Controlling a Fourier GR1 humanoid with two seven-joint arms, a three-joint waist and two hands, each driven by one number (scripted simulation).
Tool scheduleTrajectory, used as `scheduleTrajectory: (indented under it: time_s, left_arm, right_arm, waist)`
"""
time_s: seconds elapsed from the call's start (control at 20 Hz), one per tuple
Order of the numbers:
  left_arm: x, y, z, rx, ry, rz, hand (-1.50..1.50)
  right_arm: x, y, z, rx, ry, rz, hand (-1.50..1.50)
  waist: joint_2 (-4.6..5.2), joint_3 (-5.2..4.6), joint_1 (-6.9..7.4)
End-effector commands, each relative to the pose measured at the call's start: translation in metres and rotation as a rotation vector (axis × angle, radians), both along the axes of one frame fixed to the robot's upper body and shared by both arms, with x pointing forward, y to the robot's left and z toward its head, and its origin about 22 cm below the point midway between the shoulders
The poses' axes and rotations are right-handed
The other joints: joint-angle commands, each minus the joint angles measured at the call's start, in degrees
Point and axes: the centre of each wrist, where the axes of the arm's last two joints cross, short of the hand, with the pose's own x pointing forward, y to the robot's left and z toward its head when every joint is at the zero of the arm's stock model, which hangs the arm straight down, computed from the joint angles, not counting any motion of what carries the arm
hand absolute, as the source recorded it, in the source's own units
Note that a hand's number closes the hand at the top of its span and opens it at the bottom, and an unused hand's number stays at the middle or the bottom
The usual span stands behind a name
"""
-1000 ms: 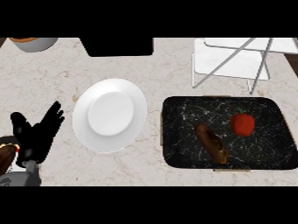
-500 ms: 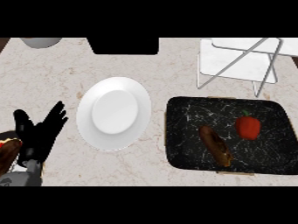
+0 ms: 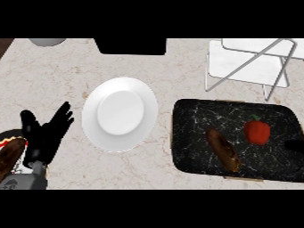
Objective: Pick the bell pepper from the tray and place it in the tiered shelf
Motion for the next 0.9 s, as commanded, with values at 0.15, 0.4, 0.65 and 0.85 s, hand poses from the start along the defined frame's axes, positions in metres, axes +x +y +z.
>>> scheduleTrajectory:
  time_s: [0.15,0.4,0.65,0.85]
  left_arm:
    - [-0.003,0.005,-0.003,-0.006,0.031,0.013,0.0]
    - [-0.015,-0.004,-0.013,-0.007,0.041,0.02,0.0]
    - [-0.012,0.005,-0.022,0.001,0.053,0.031,0.0]
    - [-0.002,-0.008,-0.005,-0.012,0.041,0.04,0.0]
  right_arm:
    - [0.037,0.029,-0.015,0.003,0.201,-0.051,-1.5]
    - [0.052,0.055,-0.029,-0.031,0.258,-0.037,-1.5]
    - [0.059,0.045,-0.056,-0.036,0.306,-0.098,-1.5]
    - [0.065,0.059,-0.048,-0.083,0.305,-0.111,-1.5]
  waist:
    - [0.05,-0.14,-0.66]
    - [-0.05,-0.14,-0.71]
    - [-0.01,-0.13,-1.4]
    - [-0.12,-0.11,-1.51]
